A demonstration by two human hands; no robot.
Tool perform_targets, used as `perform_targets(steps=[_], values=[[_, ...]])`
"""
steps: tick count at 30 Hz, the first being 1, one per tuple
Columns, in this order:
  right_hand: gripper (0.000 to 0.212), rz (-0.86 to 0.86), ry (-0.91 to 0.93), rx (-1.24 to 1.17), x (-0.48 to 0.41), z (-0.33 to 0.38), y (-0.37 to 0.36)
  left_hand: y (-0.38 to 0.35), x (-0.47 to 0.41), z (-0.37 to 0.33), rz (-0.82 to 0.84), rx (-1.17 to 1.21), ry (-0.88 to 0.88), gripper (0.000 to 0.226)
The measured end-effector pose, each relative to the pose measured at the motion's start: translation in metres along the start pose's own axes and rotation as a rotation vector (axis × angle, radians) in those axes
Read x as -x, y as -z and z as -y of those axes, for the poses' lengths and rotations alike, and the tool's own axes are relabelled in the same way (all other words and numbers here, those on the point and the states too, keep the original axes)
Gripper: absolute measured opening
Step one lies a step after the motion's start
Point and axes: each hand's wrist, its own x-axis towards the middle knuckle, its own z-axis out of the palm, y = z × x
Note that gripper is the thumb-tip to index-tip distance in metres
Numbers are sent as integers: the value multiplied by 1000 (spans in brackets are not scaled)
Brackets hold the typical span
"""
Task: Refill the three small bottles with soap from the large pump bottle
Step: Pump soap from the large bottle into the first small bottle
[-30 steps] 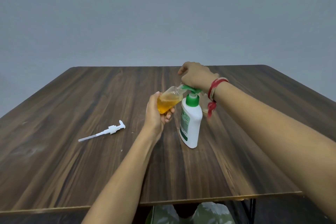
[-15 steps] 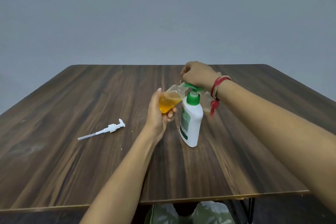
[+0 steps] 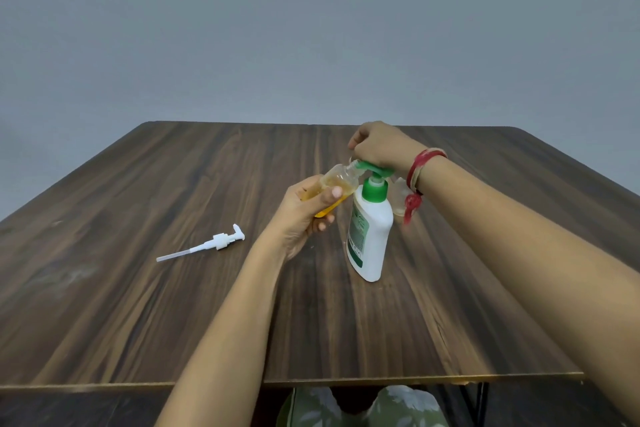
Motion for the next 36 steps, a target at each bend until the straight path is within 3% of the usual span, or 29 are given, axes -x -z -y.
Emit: perform_targets(steps=[6, 13, 19, 36], values=[[18, -33, -58, 1, -2, -3, -7, 4, 0, -4, -7, -148, -87, 48], [18, -19, -29, 13, 0, 0, -3, 2, 1, -4, 45, -302, -131, 33], [22, -31, -33, -5, 6, 1, -2, 5, -1, -2, 7, -234, -100, 54], [26, -2, 2, 51, 7, 6, 2, 4, -2, 1, 90, -158, -38, 53]])
